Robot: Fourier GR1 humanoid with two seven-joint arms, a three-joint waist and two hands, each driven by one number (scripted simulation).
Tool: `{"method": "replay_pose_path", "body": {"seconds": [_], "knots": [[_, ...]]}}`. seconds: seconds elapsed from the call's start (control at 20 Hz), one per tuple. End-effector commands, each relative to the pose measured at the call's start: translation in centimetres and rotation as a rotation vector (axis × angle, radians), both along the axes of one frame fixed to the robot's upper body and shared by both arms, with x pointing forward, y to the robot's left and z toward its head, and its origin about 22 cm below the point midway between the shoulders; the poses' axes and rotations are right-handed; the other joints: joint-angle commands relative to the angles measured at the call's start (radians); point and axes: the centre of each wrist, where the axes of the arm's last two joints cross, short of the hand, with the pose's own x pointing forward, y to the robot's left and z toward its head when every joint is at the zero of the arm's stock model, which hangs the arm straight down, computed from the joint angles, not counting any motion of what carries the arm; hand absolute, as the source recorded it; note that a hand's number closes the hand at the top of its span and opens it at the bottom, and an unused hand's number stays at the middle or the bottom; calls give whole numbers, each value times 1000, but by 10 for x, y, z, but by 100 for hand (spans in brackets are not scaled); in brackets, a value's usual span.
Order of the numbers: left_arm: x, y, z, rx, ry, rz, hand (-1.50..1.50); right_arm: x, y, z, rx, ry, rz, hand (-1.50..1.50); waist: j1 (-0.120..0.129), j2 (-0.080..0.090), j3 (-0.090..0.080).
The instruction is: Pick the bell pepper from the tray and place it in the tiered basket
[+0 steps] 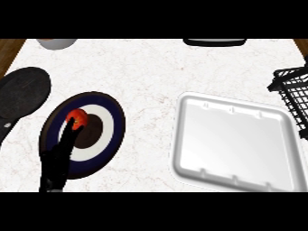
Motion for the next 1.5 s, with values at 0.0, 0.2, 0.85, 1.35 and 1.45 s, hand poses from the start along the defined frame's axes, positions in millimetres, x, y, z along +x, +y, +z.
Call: {"method": "replay_pose_path", "body": {"seconds": [0.0,0.2,0.85,1.35,1.45], "knots": [[7,0,-7,-6,34,-1,0,36,-12,21,116,40,-141,150,14,10,-3],[-8,0,-10,-10,48,-6,0,45,-58,21,141,44,-105,150,6,6,-1],[-2,13,-10,-4,55,15,0,117,-94,-45,186,166,-50,150,6,7,-1],[-14,-3,-1,-14,36,8,0,143,-120,-85,306,22,-48,150,13,6,0],[0,5,-6,3,38,-7,0,145,-123,-83,426,-103,-33,-150,10,9,1]]}}
